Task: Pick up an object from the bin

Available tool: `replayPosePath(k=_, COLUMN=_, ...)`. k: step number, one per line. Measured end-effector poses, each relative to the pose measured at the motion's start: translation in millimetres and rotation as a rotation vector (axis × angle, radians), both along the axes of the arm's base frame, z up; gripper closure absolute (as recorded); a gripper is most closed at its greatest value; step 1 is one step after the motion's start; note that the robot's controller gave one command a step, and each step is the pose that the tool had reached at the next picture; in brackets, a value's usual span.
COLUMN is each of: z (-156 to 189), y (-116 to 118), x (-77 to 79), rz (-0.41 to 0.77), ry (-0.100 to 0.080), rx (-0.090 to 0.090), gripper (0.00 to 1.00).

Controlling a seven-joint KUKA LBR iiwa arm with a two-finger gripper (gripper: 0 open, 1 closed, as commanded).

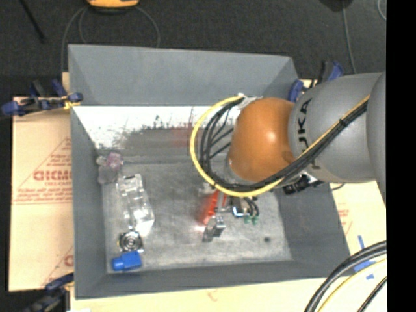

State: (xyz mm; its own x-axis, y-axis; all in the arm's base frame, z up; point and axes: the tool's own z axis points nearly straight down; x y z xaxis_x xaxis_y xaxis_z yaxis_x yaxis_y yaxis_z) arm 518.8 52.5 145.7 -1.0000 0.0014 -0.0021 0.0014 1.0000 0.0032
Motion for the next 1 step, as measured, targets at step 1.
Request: replayPosePath(k=1, z=-49.8, y=-47.3, x=70.4, rz=-0.151, ry=-0.003, rx=-0.002, gripper=0.0)
